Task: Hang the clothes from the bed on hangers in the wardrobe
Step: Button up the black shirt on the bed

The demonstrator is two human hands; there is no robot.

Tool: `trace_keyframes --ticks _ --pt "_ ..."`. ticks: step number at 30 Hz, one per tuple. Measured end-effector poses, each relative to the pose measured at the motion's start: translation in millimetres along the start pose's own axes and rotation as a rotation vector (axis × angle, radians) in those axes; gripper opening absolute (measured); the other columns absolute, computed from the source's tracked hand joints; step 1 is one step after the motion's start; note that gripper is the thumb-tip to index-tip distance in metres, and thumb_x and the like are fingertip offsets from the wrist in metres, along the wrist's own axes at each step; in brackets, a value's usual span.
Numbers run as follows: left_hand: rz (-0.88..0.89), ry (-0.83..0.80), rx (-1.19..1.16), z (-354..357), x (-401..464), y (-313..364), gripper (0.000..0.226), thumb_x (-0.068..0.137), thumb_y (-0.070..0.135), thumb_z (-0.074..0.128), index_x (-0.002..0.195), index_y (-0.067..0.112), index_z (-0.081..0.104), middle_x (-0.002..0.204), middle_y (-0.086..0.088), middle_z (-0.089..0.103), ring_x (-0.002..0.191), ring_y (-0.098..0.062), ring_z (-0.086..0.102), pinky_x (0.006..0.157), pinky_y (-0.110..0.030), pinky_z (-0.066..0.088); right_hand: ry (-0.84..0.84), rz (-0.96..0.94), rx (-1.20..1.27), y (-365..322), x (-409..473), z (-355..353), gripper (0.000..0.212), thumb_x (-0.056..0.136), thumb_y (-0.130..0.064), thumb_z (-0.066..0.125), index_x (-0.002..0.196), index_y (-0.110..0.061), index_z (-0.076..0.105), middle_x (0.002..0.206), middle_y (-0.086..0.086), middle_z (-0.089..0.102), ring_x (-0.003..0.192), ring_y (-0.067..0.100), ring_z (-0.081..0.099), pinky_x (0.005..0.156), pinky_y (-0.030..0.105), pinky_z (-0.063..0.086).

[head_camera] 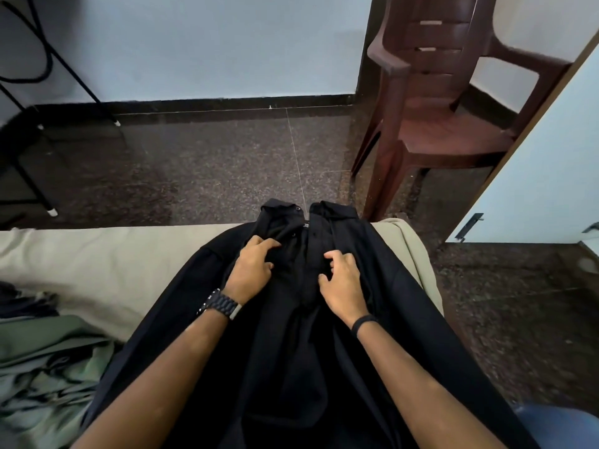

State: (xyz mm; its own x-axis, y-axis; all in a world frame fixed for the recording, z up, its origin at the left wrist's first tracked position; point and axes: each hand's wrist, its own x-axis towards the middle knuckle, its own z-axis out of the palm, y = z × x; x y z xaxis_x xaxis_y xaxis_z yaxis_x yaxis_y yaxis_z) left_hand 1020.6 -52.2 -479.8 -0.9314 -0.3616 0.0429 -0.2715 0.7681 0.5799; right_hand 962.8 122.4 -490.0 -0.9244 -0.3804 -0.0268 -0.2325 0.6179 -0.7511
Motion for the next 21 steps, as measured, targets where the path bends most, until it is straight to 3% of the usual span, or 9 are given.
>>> trace_keyframes --ticks 4,7,10,13,16,18,21 --pt "-0.033 0.058 0.060 -15.4 4.5 -7.7 0.050 0.075 -0.016 0.050 0.117 0.007 0.065 0.104 -0.015 0.057 0.100 -0.032 0.057 0.090 -0.028 0.041 -0.039 -0.038 -0.073 0.3 -3.5 -5.7 0.047 0.084 0.009 0.047 0.128 -0.008 0.051 0.117 0.008 0.044 0.117 0.022 0.044 0.097 0.024 0.035" --pt "-0.097 0.059 0.256 -12.6 3.4 -2.5 0.040 0.084 -0.001 0.051 0.122 0.011 0.059 0.117 -0.015 0.048 0.107 -0.035 0.048 0.091 -0.041 0.043 -0.057 -0.039 -0.094 -1.0 -3.9 -7.5 0.051 0.082 0.012 0.044 0.128 -0.008 0.051 0.118 0.008 0.044 0.119 0.023 0.042 0.100 0.026 0.037" --pt "-0.069 0.129 0.484 -6.7 1.2 12.8 0.030 0.087 0.009 0.051 0.116 0.013 0.056 0.126 -0.012 0.041 0.108 -0.033 0.041 0.087 -0.039 0.039 -0.067 -0.028 -0.121 -2.9 -2.3 -8.2 0.050 0.083 0.011 0.045 0.129 -0.008 0.052 0.122 0.009 0.045 0.121 0.023 0.041 0.102 0.028 0.037" --pt "0.067 0.155 0.248 0.7 4.4 28.3 0.034 0.086 -0.001 0.045 0.116 0.005 0.058 0.121 -0.014 0.048 0.106 -0.032 0.045 0.093 -0.039 0.039 -0.012 -0.041 -0.115 -6.5 -0.6 -6.4 0.033 0.089 0.000 0.052 0.121 -0.007 0.059 0.118 0.008 0.052 0.116 0.022 0.047 0.101 0.029 0.039" --pt "0.009 0.124 0.098 7.2 4.5 38.7 0.028 0.089 0.002 0.045 0.116 0.002 0.055 0.115 -0.015 0.053 0.105 -0.034 0.052 0.089 -0.042 0.042 0.025 -0.041 -0.041 -11.7 -0.5 -2.9 0.016 0.090 -0.013 0.060 0.105 -0.008 0.065 0.097 0.003 0.061 0.095 0.019 0.058 0.091 0.033 0.047" --pt "-0.067 0.105 0.101 13.0 0.5 35.1 0.023 0.090 0.006 0.050 0.112 0.002 0.050 0.114 -0.015 0.054 0.105 -0.035 0.053 0.086 -0.043 0.042 -0.023 -0.012 -0.015 -14.0 -1.8 1.4 0.019 0.089 -0.022 0.066 0.103 -0.010 0.065 0.088 0.000 0.062 0.085 0.015 0.059 0.084 0.031 0.051" --pt "-0.145 0.095 0.031 21.5 -10.7 24.2 0.015 0.089 0.005 0.056 0.103 0.002 0.054 0.108 -0.016 0.055 0.100 -0.036 0.056 0.085 -0.044 0.045 -0.033 0.037 -0.087 -15.5 -3.6 10.1 0.031 0.086 -0.034 0.070 0.103 -0.009 0.062 0.094 0.004 0.064 0.089 0.017 0.062 0.077 0.028 0.051"
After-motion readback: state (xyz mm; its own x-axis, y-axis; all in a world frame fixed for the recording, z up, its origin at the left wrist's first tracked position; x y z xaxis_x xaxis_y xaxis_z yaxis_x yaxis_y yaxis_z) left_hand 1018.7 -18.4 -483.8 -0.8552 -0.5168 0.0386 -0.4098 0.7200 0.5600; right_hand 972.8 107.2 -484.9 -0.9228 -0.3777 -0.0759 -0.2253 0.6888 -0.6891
